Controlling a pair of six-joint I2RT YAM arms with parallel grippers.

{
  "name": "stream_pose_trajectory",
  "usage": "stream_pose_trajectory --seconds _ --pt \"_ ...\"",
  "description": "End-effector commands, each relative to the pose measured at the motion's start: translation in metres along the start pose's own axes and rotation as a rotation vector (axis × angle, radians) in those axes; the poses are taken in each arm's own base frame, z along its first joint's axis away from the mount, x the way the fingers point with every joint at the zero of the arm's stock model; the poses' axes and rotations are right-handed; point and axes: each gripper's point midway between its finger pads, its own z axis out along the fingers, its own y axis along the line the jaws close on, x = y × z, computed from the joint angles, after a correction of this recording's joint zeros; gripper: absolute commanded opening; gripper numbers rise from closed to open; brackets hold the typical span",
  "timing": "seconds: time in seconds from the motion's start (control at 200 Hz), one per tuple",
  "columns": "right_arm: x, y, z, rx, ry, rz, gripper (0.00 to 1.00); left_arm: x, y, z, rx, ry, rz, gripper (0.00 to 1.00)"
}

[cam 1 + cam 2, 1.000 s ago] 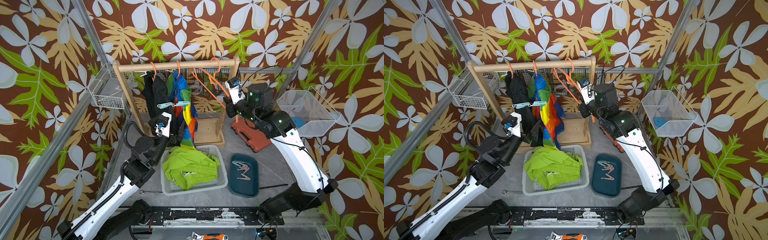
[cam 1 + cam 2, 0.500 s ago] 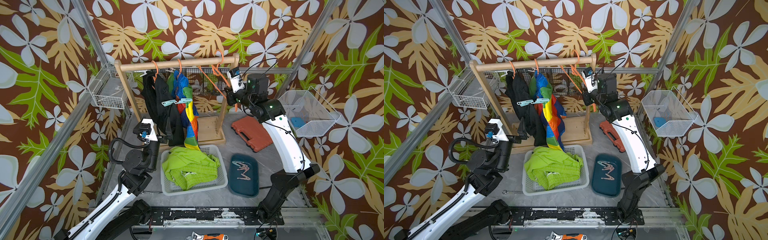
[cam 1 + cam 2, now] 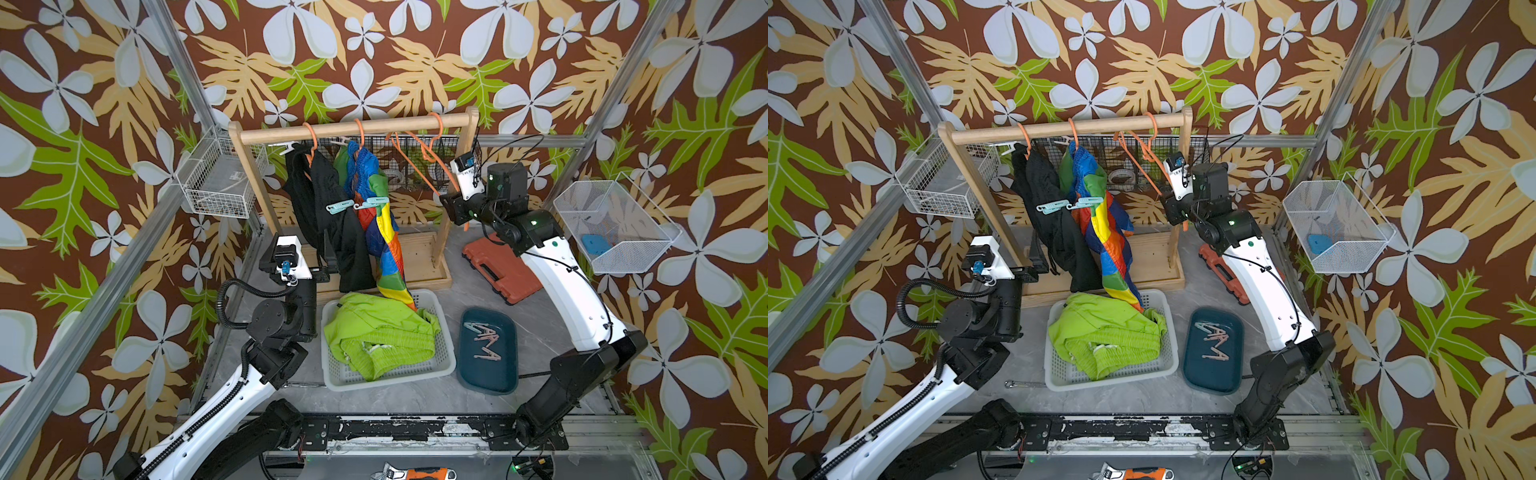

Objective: Remove the clothespins securing shorts to the hanger
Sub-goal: Place the hanger on the clothesline, then adjust the shorts in the basket.

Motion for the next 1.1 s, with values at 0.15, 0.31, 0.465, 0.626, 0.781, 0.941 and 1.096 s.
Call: stream_pose_trajectory --seconds 0.15,0.31,0.465,0.626,0.781,0.941,1.096 --pt "0.002 -0.002 -0.064 0.047 -0.097 0.003 0.82 0.000 0.004 0.011 -0.068 0.066 -0.029 0.99" --pt "0.028 0.000 -0.109 0.068 -0.117 0.026 0.81 0.041 0.019 0.002 -0.167 0.213 -0.083 0.87" --pt "0.042 0.012 -0.138 0.019 -0.145 0.046 0.81 0.123 -0.004 -0.013 -0.097 0.341 -0.129 0.86" --pt "0.052 0.023 -0.152 -0.030 -0.154 0.068 0.81 0.177 -0.046 -0.014 0.047 0.408 -0.196 0.90" --pt "0.061 0.024 -0.165 -0.025 -0.165 0.068 0.81 0.217 -0.070 -0.020 0.120 0.493 -0.240 0.90" --pt "0.068 0.026 -0.172 -0.029 -0.174 0.068 0.81 0.251 -0.096 -0.051 0.190 0.596 -0.269 0.89" --pt "0.072 0.026 -0.171 -0.028 -0.175 0.070 0.81 0.275 -0.130 -0.102 0.268 0.704 -0.268 0.88"
